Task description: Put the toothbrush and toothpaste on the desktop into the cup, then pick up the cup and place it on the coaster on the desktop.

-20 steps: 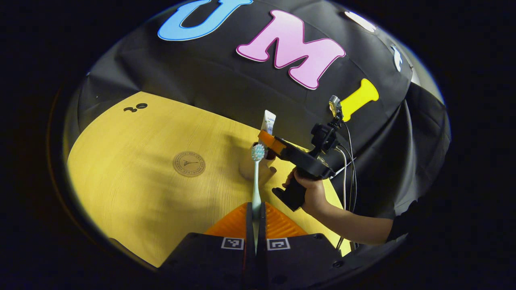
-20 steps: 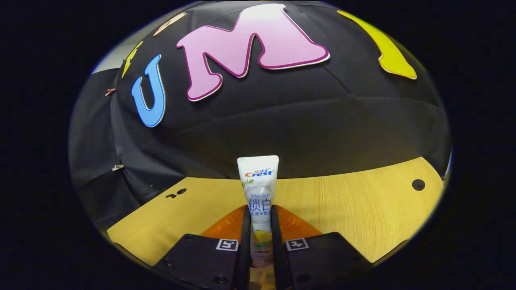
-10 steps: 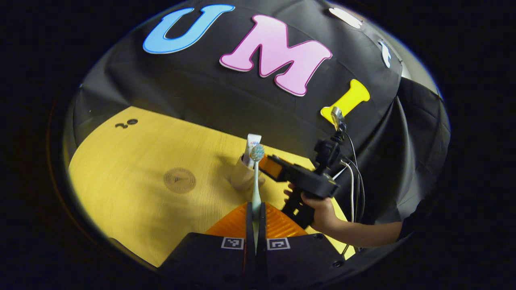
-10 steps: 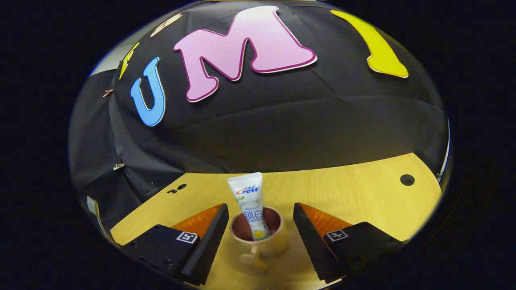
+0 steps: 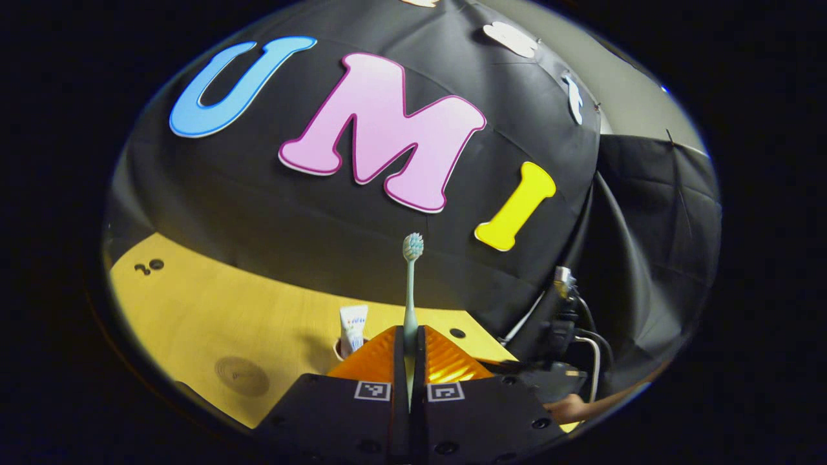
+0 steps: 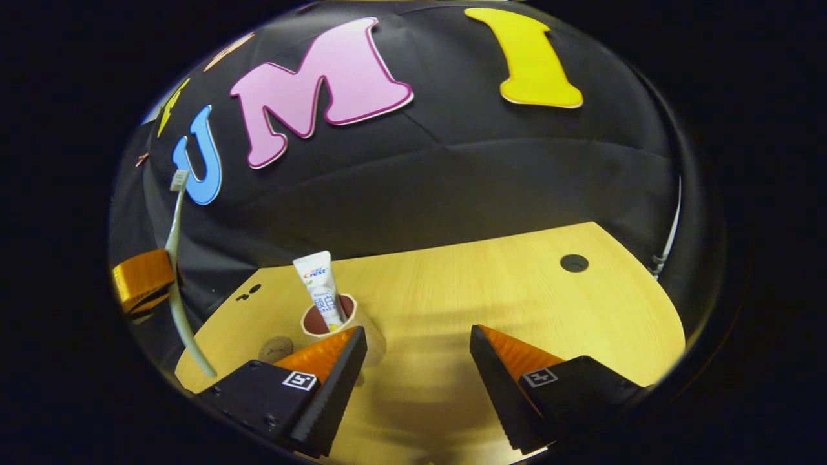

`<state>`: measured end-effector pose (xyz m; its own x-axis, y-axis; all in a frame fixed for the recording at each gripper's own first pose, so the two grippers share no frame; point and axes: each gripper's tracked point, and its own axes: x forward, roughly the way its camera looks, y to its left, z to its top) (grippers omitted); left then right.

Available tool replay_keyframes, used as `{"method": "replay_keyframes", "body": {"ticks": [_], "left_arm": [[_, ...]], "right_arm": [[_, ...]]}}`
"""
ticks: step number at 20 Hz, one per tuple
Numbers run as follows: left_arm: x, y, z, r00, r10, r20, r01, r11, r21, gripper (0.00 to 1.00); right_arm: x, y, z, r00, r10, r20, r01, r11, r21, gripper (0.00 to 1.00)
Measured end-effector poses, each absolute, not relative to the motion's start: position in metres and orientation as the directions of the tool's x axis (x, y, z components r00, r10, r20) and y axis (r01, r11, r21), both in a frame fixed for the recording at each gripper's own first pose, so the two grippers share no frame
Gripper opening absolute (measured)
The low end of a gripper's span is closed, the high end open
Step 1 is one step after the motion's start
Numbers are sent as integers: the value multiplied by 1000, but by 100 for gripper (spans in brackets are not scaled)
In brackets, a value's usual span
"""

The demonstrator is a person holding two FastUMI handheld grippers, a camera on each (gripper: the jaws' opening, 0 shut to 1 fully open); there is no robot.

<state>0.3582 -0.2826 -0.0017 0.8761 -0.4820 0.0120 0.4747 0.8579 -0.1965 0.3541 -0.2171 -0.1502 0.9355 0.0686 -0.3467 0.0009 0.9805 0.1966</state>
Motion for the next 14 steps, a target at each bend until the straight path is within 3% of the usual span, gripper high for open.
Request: {"method": "replay_keyframes", "body": {"ticks": [14], "left_arm": [[477,-301,-25,888,-425,176,448,886,-121,9]], "right_arm": [[297,-281,-185,896,-64,-439,112,990,85,98]]}}
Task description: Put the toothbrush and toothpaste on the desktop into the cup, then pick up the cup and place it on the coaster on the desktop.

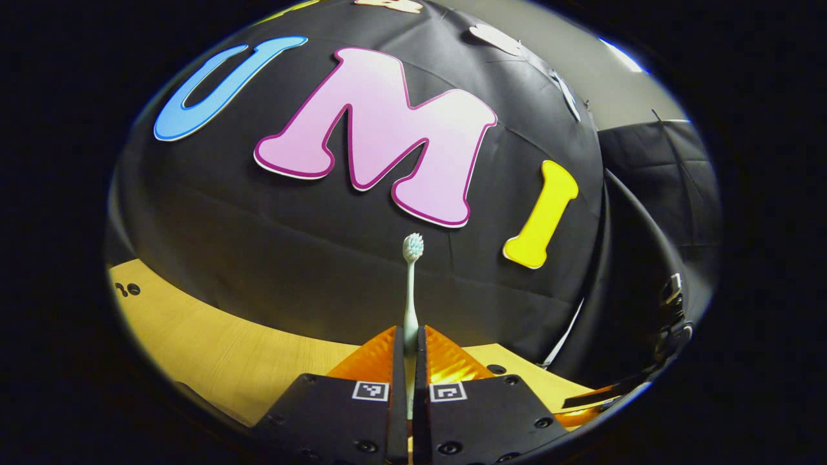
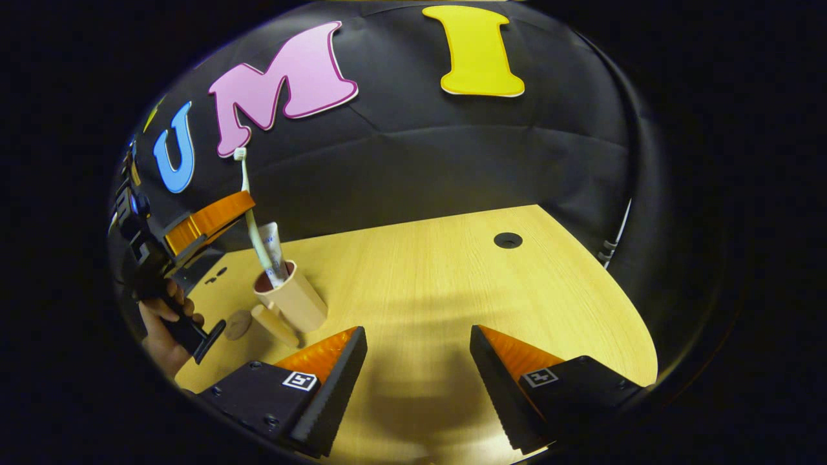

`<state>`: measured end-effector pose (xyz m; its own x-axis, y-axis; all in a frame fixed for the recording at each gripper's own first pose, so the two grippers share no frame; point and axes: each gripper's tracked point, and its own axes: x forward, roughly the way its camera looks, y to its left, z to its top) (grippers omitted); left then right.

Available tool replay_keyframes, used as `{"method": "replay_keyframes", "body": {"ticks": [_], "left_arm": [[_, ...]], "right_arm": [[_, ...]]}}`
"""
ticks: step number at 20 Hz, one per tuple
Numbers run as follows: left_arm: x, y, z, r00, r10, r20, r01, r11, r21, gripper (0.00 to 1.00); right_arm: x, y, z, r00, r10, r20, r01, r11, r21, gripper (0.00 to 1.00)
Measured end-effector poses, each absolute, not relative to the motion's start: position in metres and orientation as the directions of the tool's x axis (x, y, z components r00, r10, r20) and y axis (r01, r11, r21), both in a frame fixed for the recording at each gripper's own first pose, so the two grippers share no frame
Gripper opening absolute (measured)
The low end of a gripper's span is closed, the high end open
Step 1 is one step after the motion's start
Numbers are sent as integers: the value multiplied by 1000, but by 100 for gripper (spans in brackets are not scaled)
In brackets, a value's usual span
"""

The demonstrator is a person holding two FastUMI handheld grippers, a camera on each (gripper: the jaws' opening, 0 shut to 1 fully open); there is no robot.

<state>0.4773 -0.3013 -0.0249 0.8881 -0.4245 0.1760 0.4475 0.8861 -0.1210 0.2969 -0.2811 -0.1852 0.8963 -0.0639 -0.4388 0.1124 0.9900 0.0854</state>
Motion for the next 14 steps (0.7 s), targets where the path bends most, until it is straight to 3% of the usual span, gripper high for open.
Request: {"method": "replay_keyframes", "body": {"ticks": [4,10,12,14], "left_arm": [[484,-308,-35,884,-431,184,455,883,-118,9],[482,-306,-68,900,-410,147,428,896,-120,13],[476,-313,-69,883,-445,148,463,877,-125,18],[469,-318,-70,871,-470,141,485,867,-111,53]], "right_arm": [[290,-273,-193,882,-53,-469,106,990,88,98],[285,-267,-198,872,-47,-486,80,996,47,98],[283,-266,-199,868,-48,-493,76,996,36,98],[282,-265,-200,866,-50,-497,75,997,30,98]]}}
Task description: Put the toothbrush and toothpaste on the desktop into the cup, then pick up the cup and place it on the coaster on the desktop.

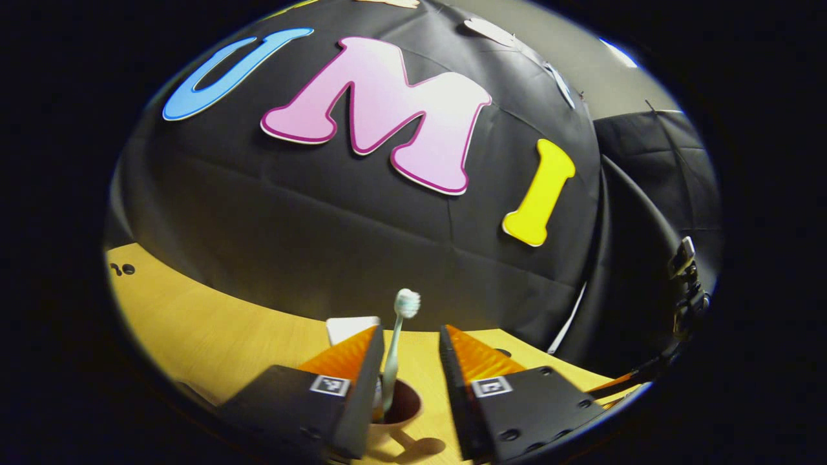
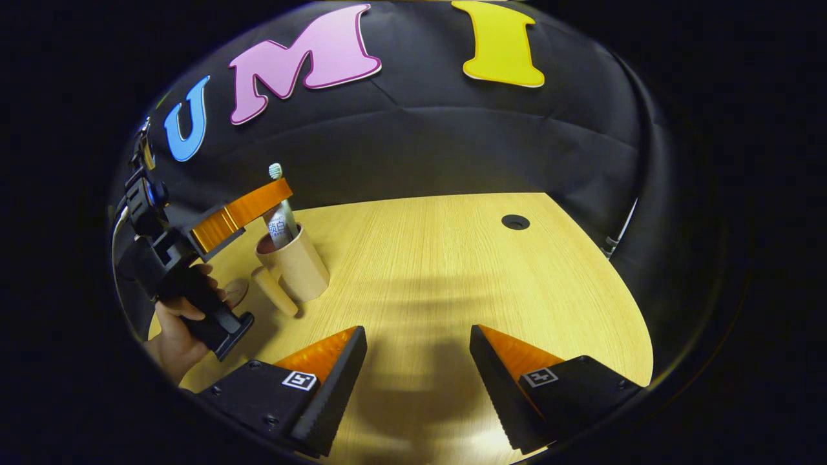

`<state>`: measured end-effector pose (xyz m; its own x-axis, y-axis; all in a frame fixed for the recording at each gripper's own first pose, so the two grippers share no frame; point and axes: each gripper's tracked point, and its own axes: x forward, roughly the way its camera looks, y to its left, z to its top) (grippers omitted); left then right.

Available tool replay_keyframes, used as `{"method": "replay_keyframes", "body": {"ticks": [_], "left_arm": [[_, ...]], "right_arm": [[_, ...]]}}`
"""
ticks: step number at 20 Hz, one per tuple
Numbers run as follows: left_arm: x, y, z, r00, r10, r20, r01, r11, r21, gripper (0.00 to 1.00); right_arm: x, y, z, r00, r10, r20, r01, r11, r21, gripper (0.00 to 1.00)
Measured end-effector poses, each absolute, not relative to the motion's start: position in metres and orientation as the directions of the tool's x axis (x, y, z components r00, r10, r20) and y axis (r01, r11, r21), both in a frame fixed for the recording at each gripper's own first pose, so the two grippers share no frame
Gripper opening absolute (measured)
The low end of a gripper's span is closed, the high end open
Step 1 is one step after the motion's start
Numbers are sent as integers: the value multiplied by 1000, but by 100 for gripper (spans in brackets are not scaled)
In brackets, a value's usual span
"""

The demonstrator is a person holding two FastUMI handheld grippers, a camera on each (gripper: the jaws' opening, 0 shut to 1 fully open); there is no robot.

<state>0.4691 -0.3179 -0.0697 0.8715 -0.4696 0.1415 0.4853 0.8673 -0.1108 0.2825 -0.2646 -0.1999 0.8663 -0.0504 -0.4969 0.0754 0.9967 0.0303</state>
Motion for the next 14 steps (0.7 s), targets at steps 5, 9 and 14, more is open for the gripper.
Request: {"method": "replay_keyframes", "body": {"ticks": [5,9,14], "left_arm": [[452,-312,-69,880,-464,102,472,877,-88,92],[437,-288,-64,909,-405,94,413,907,-86,98],[405,-248,-67,939,-343,30,344,933,-101,97]], "right_arm": [[285,-263,-197,865,-57,-498,96,994,51,98],[284,-259,-193,865,-53,-499,104,992,75,98],[286,-248,-170,878,-48,-477,99,992,81,98]]}}
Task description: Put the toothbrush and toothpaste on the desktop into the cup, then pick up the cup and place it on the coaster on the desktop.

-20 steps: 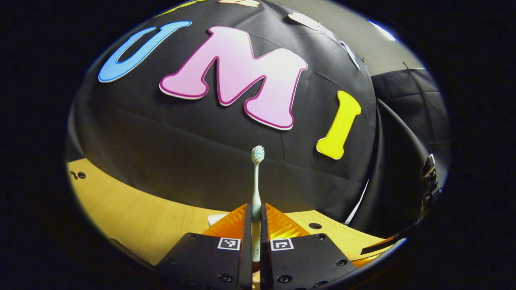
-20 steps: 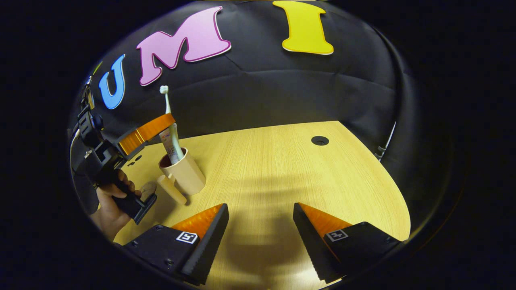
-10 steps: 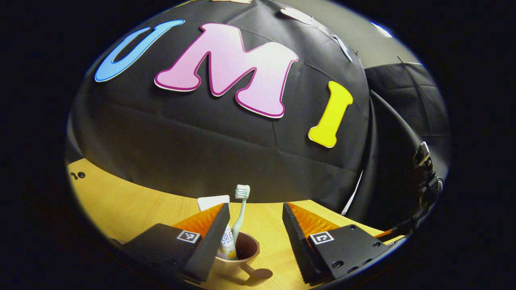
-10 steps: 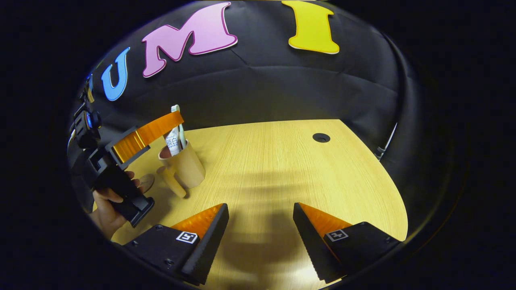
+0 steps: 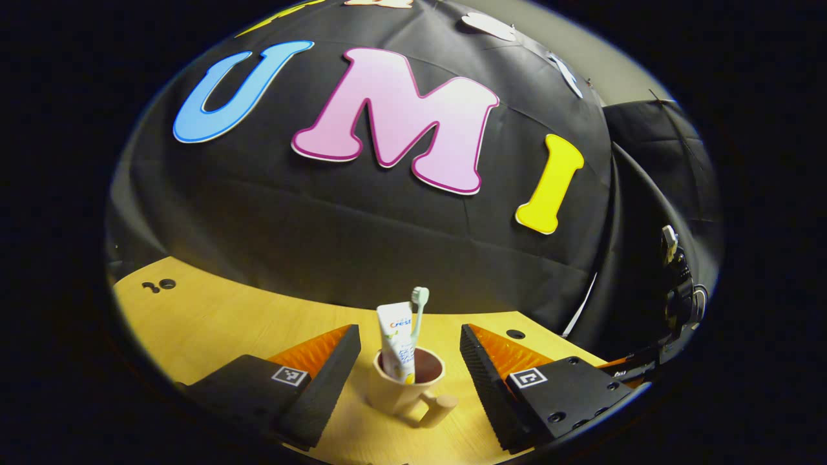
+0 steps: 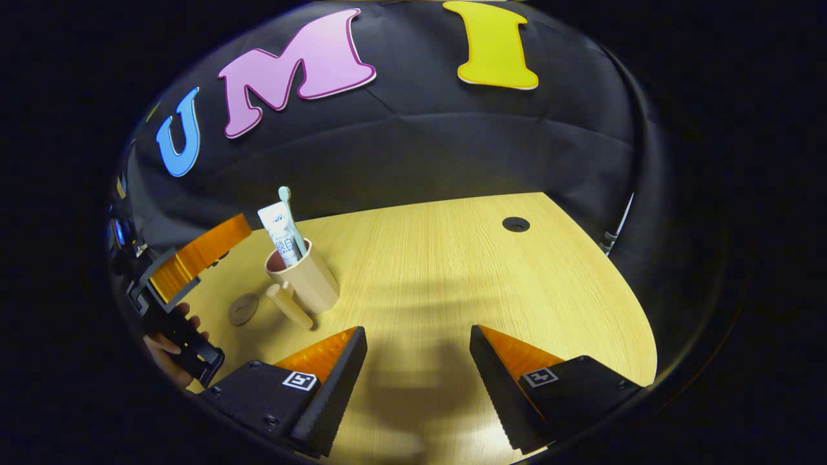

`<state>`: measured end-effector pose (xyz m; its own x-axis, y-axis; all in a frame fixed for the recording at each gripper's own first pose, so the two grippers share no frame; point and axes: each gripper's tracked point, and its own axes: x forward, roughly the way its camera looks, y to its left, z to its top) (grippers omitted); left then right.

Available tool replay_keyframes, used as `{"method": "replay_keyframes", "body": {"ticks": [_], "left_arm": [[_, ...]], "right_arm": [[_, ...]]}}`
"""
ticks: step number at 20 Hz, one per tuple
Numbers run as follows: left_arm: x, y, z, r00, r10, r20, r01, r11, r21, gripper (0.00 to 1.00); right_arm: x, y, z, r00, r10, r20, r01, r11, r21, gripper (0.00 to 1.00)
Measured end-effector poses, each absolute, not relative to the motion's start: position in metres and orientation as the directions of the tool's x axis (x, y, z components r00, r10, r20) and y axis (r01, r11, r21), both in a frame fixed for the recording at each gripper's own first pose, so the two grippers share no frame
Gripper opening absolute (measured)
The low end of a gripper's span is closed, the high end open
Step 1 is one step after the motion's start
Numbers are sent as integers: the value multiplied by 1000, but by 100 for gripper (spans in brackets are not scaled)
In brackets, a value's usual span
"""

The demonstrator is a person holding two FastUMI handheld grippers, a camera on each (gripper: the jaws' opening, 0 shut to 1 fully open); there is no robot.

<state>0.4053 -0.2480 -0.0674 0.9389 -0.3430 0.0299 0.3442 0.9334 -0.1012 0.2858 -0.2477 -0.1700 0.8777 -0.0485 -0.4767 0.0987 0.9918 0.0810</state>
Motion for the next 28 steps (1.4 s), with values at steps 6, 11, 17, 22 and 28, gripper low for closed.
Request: {"method": "replay_keyframes", "body": {"ticks": [6,11,17,22,28], "left_arm": [[344,-190,-80,959,-276,-61,270,958,-97,97],[300,-146,-77,972,-220,-89,211,973,-95,98],[264,-95,-85,981,-156,-118,146,985,-90,97],[241,-49,-102,983,-78,-164,60,992,-110,98],[217,-2,-128,973,17,-230,-52,988,-148,98]], "right_arm": [[305,-221,-125,895,-28,-446,51,998,41,98],[329,-184,-94,878,39,-477,0,997,81,98],[356,-151,-86,812,60,-580,-56,998,24,98],[369,-122,-123,698,126,-705,-80,992,98,98],[368,-100,-177,561,126,-818,-152,987,48,98]]}}
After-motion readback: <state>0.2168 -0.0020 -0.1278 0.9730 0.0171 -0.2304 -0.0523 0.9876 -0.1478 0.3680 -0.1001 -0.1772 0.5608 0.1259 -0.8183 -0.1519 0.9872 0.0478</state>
